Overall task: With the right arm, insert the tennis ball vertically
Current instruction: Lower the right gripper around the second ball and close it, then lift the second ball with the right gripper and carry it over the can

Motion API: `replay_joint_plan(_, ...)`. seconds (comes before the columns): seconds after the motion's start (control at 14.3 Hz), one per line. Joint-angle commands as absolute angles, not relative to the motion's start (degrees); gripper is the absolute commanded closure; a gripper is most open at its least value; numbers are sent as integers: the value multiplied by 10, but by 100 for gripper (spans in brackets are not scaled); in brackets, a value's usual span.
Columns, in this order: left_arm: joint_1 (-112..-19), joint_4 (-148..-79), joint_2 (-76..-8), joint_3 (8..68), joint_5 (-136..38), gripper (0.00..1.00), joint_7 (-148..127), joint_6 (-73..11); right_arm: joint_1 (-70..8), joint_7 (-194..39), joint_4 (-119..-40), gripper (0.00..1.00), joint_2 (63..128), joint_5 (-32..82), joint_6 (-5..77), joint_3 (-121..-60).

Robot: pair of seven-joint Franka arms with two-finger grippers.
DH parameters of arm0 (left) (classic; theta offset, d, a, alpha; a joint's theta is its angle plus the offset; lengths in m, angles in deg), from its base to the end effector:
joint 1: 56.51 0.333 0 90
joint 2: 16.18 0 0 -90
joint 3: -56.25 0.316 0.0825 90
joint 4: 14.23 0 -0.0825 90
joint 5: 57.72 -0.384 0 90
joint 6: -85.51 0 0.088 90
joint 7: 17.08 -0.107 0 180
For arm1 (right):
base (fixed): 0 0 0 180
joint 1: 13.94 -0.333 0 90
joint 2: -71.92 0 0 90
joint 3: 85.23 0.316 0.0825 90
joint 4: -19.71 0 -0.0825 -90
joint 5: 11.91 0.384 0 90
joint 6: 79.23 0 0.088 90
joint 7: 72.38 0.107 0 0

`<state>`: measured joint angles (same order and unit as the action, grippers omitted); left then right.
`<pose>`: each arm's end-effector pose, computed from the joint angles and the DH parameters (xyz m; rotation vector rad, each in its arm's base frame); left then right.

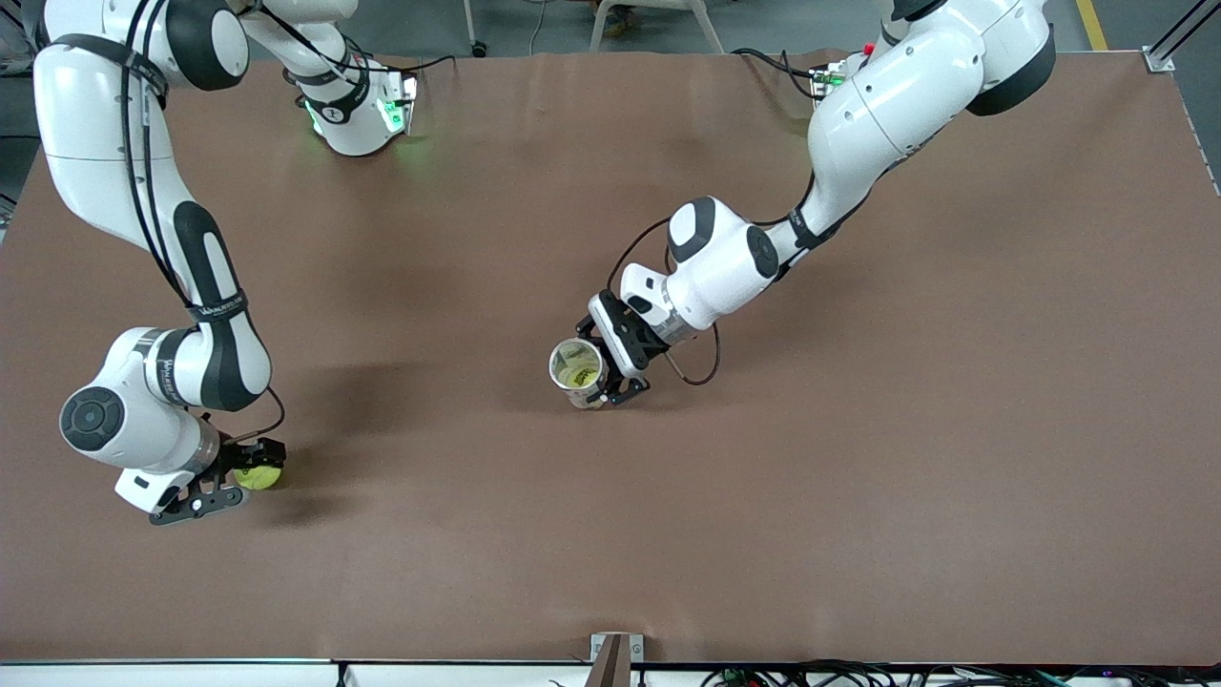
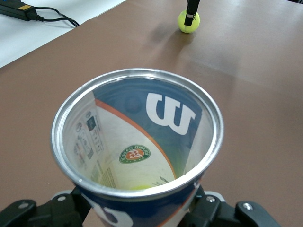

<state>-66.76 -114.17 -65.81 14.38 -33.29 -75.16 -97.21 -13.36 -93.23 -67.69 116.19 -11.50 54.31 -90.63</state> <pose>0.5290 -0.4673 0.2352 2.1171 -1.2698 0.8814 0.7103 -0.0636 0.2058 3.0441 0.4329 0.0322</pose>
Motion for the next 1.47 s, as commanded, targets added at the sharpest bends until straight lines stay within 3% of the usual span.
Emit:
replay_joint_plan(0.0,-664,-1152,-654,135,-321,20,-761,-979,-134,-934,-680,7,1162,-105,549,-902)
replay_joint_plan(0.14,-665,-1152,-654,135,-321,20,-761,-979,-133,-936,-680,14,1166,-105,551,-902)
replay_joint_plan(0.49,-664,-1151,-654,135,-321,20,-761,-979,-131,-938,-681,23,1167,-109,558,-902)
replay_joint_plan(0.56,-664,-1151,-654,135,-321,20,-761,-979,-131,-950,-681,28,1167,-110,558,-902)
replay_joint_plan(0.77,-662,-1152,-654,135,-321,20,-761,-979,-131,-983,-681,55,1167,-110,555,-902)
replay_joint_plan(0.91,-662,-1151,-654,135,-321,20,-760,-979,-134,-982,-679,65,1165,-110,552,-902)
replay_joint_plan(1.05,-660,-1151,-654,135,-321,20,-759,-979,-139,-979,-677,67,1160,-108,525,-901)
replay_joint_plan(1.26,-662,-1150,-654,135,-321,20,-758,-979,-141,-974,-642,67,1136,-95,422,-883)
replay_joint_plan(1.4,-660,-1151,-653,135,-320,20,-757,-979,-141,-944,-629,66,1113,-25,380,-869)
